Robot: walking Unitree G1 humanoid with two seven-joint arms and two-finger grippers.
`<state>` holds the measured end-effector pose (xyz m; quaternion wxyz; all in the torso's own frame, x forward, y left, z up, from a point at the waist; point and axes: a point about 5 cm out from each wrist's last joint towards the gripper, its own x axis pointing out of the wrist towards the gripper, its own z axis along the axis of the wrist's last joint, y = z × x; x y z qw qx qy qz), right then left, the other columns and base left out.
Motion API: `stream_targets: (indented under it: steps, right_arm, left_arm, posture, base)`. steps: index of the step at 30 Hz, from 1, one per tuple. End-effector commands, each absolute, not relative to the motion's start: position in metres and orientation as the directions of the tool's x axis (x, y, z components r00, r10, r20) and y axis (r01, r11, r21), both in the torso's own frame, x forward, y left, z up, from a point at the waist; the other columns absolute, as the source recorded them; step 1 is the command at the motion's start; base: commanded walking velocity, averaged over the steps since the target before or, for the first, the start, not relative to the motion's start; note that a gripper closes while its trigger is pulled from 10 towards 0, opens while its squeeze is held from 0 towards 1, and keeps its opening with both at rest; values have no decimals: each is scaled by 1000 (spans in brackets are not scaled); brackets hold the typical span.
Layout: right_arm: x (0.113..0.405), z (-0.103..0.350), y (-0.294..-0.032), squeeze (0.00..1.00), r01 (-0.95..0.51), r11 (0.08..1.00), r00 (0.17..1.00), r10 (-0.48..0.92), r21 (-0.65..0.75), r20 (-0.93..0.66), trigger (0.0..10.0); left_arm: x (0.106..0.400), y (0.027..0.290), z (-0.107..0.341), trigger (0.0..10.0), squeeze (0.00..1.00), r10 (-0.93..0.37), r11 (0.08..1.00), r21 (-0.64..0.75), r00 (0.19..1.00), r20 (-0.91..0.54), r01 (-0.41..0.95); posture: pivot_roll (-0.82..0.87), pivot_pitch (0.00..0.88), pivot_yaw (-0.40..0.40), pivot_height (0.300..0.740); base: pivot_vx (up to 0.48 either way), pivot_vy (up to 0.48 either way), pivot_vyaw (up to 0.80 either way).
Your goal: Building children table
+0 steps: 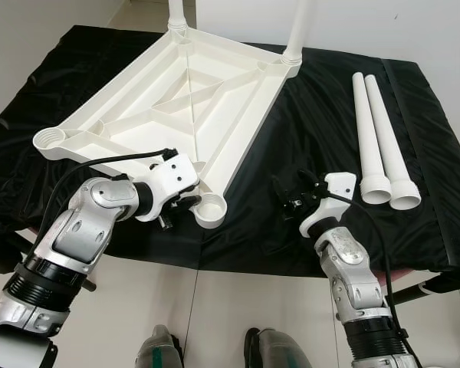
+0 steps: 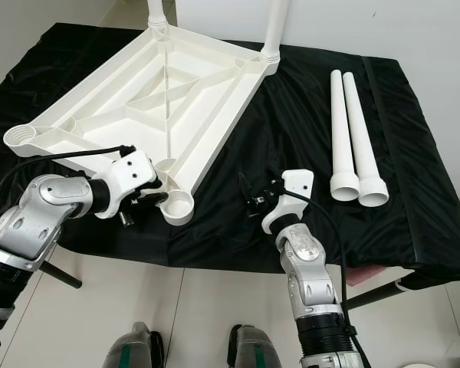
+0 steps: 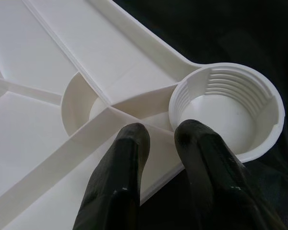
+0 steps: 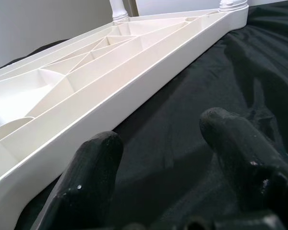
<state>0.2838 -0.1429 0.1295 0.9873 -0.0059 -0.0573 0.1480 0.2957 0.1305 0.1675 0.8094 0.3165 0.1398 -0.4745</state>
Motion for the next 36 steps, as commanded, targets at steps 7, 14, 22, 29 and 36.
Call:
stream_targets:
  steps: [7, 14, 22, 29, 36]
  right_arm:
    - [283, 129, -142, 0, -291, 957, 951, 291, -18, 102, 10000]
    - [284, 130, -143, 0, -290, 957, 951, 291, -20, 103, 10000]
    - [285, 132, -144, 0, -283, 959, 953, 284, -24, 108, 10000]
    - [285, 133, -144, 0, -277, 960, 954, 278, -23, 111, 10000]
    - [283, 132, -144, 0, -275, 961, 955, 275, -19, 110, 10000]
  left_arm:
    - [298, 121, 157, 10000, 0, -652, 374, 389, 537, -536, 842]
    - [299, 97, 156, 10000, 0, -697, 367, 371, 516, -498, 853]
    - [301, 55, 158, 10000, 0, -759, 348, 347, 479, -440, 871]
    - [303, 37, 161, 10000, 0, -783, 337, 343, 463, -415, 877]
    - [309, 24, 165, 10000, 0, -788, 349, 356, 477, -389, 867]
  posture:
    - [-66, 76, -14, 740]
    - [-77, 76, -15, 740]
    - [-87, 75, -13, 740]
    - [-93, 76, -8, 740]
    - [-93, 80, -5, 740]
  base:
    - [0, 0, 0]
    - [0, 0, 0]
    - [0, 0, 0]
    - [0, 0, 0]
    - [0, 0, 0]
